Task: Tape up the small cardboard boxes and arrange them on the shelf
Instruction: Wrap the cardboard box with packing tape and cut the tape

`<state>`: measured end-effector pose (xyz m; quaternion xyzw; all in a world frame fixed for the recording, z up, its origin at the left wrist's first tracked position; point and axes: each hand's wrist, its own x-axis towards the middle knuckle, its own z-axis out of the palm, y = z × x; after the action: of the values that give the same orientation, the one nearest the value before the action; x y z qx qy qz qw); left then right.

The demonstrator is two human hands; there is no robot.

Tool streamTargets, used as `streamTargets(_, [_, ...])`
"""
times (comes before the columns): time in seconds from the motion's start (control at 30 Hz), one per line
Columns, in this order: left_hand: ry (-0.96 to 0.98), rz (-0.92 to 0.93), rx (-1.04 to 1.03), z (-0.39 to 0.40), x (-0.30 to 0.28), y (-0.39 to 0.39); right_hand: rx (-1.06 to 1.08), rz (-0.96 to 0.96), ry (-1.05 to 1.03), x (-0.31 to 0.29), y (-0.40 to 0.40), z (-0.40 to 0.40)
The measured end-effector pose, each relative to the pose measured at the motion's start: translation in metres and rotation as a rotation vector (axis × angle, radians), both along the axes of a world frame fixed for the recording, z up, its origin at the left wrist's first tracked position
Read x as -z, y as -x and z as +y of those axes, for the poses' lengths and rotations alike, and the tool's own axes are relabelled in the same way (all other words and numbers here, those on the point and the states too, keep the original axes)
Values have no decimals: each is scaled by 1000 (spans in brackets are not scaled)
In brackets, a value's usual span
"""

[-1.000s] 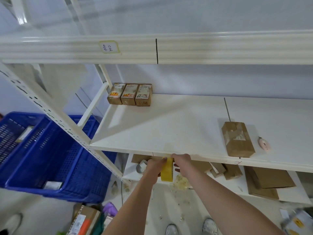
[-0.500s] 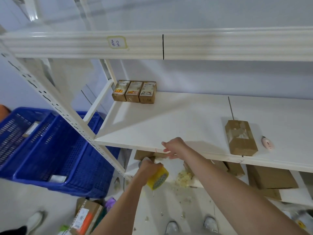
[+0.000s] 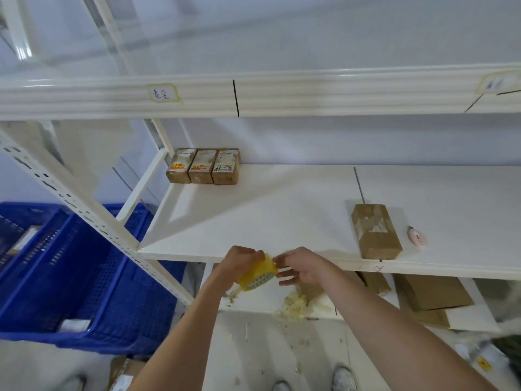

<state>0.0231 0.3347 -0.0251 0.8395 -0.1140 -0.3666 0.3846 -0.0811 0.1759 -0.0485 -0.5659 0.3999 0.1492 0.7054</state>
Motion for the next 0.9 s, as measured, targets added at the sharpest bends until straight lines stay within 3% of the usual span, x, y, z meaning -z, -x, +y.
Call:
streamTargets(0.3, [53,22,86,-31,-21,-6,178,13,-32,-20,9,-25])
streamTargets(0.5, [-20,-61,151,-71,-18,-9,221,60,191,-39,10,-56])
streamTargets(0.67, [-173,-127,178,-89,-12,-6,148,42,232,-67,21,-98])
streamTargets(0.9, [-262,-255,325,-153,-25,3,242,133,395,-88,30,-140])
